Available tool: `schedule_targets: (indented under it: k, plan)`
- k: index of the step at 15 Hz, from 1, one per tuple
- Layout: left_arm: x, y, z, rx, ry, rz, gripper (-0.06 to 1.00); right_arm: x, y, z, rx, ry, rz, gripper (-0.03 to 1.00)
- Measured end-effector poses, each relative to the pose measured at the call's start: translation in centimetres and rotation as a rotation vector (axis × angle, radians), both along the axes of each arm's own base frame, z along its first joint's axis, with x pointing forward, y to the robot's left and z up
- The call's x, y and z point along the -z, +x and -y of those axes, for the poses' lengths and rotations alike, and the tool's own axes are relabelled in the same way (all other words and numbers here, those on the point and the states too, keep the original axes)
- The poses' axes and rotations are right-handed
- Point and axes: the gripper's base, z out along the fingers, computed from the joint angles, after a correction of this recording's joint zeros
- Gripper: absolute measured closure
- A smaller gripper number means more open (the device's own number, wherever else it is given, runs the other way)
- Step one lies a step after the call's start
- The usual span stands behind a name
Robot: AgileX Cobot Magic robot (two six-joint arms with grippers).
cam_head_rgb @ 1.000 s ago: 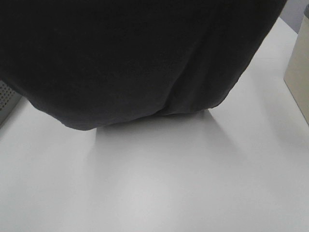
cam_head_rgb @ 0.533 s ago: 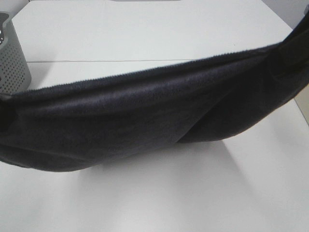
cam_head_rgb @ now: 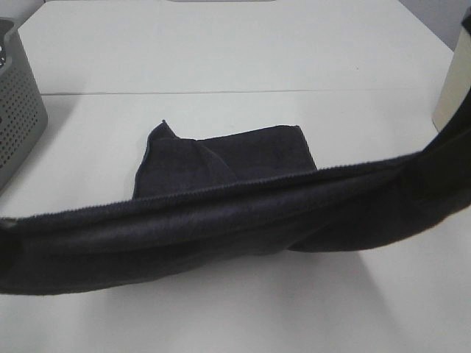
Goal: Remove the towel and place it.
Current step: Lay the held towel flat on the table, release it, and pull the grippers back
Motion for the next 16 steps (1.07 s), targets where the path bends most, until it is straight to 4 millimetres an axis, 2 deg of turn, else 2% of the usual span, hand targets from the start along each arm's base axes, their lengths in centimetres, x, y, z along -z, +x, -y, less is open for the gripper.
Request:
schedule_targets:
  k: [5,7,10,11,13,16]
  plan:
    - [4.8,-3.3,-0.2,-0.049,-0.057,-0.221,0.94,5.3,-2.1,0.3,0.008,-0.017,-0.204,0.96]
    - [6.0,-4.2,-0.1,-0.045,-0.067,-0.283,0.94,7.0,-2.8,0.5,0.010,-0.033,-0.269,0.96]
    - [7.0,-5.6,1.0,0.053,-0.024,-0.324,0.94,9.2,-3.5,0.7,-0.006,-0.060,-0.354,0.96]
    - [7.0,-5.6,1.0,0.053,-0.024,-0.324,0.94,9.2,-3.5,0.7,-0.006,-0.060,-0.354,0.96]
    - [7.7,-5.7,1.7,0.099,0.015,-0.372,0.94,11.3,-3.8,0.8,-0.027,-0.093,-0.454,0.96]
    - [9.3,-5.1,2.5,0.105,0.074,-0.470,0.94,12.6,-3.3,0.7,-0.060,-0.117,-0.524,0.96]
